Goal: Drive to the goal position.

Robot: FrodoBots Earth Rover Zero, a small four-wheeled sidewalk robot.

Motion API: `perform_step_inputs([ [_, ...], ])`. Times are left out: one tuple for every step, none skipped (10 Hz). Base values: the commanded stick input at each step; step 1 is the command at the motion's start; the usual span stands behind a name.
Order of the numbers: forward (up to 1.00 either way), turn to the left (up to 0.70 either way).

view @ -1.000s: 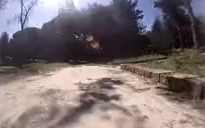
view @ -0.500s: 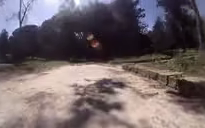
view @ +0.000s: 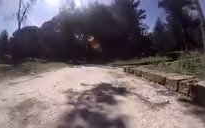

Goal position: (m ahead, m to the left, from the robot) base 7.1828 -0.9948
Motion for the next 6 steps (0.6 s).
perform_step_inputs([
  [0.70, 0.00],
  [0.70, 0.00],
  [0.70, 0.00],
  [0.70, 0.00],
  [0.70, 0.00],
  [0.70, 0.00],
])
